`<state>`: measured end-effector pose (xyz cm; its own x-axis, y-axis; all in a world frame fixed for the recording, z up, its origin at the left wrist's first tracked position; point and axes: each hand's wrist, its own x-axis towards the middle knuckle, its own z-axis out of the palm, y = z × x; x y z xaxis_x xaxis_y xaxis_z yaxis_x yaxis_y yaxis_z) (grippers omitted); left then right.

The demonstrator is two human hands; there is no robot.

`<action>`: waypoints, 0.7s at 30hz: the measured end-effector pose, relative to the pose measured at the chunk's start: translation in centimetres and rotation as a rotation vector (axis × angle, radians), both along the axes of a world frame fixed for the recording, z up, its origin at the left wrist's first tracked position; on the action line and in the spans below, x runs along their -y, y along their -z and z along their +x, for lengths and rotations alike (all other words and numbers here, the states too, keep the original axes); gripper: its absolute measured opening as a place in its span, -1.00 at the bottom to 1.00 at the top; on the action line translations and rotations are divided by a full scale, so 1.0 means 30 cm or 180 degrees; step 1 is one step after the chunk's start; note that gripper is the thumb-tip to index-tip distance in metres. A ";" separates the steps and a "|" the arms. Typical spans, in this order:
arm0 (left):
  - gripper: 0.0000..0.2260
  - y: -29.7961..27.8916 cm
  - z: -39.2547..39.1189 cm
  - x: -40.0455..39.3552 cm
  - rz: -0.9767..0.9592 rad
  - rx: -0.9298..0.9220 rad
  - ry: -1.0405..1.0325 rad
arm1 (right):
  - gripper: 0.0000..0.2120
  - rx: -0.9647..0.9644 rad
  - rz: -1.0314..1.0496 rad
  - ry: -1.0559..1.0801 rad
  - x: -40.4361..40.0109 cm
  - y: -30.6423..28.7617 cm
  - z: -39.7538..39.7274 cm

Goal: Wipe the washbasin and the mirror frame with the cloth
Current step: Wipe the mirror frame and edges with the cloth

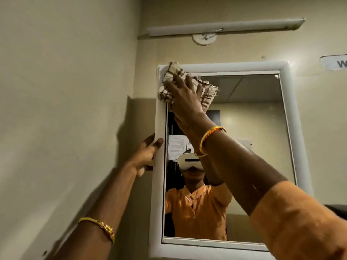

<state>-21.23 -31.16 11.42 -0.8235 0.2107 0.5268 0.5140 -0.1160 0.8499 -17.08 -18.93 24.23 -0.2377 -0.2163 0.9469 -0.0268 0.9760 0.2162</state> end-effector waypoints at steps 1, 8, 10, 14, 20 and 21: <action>-0.52 0.000 -0.003 0.004 0.0006 0.0010 0.0050 | -0.44 0.0055 0.0049 -0.0021 0.006 0.031 0.000; -0.61 0.006 -0.023 0.019 -0.0207 -0.0182 0.0217 | -0.36 0.0539 0.0449 0.0099 -0.031 0.399 0.064; -0.60 0.011 -0.023 0.017 -0.0206 -0.0235 0.0237 | -0.31 0.0607 0.0494 0.0191 -0.039 0.425 0.075; -0.56 0.015 -0.034 0.024 -0.0123 -0.0218 0.0351 | -0.44 0.0518 0.0400 0.0132 -0.023 0.252 0.077; -0.59 0.036 -0.035 0.011 0.0017 -0.0332 0.0278 | -0.38 0.0255 -0.0215 -0.0207 0.033 0.261 0.027; -0.62 0.043 -0.031 0.002 0.0062 -0.0409 0.0175 | -0.36 0.0229 -0.0273 -0.0278 0.041 0.335 0.019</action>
<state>-22.17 -31.22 10.13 -0.7365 0.2423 0.6316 0.6109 -0.1628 0.7748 -16.50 -20.15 14.17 -0.2894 -0.1582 0.9440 -0.1250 0.9841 0.1266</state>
